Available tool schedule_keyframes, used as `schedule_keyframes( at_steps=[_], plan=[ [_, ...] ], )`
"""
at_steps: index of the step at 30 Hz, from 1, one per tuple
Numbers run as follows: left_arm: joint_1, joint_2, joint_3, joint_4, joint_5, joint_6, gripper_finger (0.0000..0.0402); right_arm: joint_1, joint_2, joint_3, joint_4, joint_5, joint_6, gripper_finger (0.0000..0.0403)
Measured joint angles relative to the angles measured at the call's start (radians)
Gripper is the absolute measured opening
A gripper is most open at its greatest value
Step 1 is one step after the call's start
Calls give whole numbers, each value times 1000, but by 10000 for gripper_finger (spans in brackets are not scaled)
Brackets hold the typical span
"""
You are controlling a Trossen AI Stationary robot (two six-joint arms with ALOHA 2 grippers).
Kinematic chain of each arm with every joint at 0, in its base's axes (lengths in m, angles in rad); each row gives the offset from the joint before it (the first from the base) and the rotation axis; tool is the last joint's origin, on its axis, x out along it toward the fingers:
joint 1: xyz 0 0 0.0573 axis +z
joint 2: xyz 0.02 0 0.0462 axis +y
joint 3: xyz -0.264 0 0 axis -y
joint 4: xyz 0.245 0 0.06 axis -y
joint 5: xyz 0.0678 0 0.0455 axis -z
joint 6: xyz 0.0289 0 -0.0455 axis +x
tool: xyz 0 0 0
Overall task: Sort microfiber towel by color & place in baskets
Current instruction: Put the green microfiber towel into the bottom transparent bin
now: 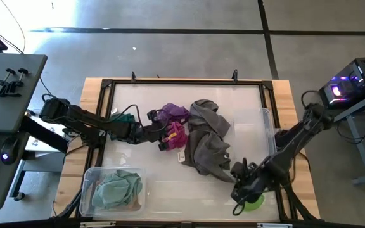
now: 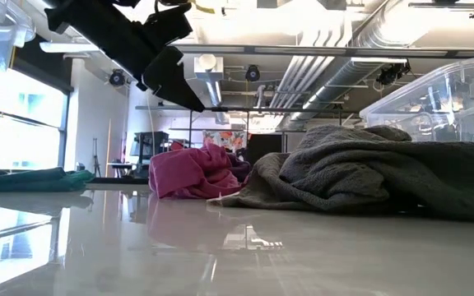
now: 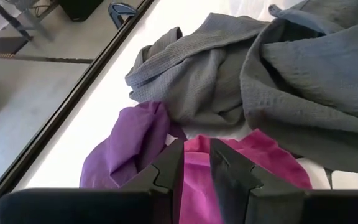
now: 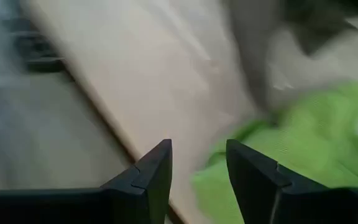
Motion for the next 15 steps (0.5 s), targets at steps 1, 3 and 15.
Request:
schedule_keyframes(
  at_steps=[1,3,15],
  plan=[
    [-2,0,0,0,0,1,66,4,25,0,-25,-9,43,141],
    [-3,0,0,2,0,11,66,9,75,-1,-68,-53,104,139],
    [-3,0,0,7,1,-20,66,20,255,-1,-185,-290,200,145]
  ],
)
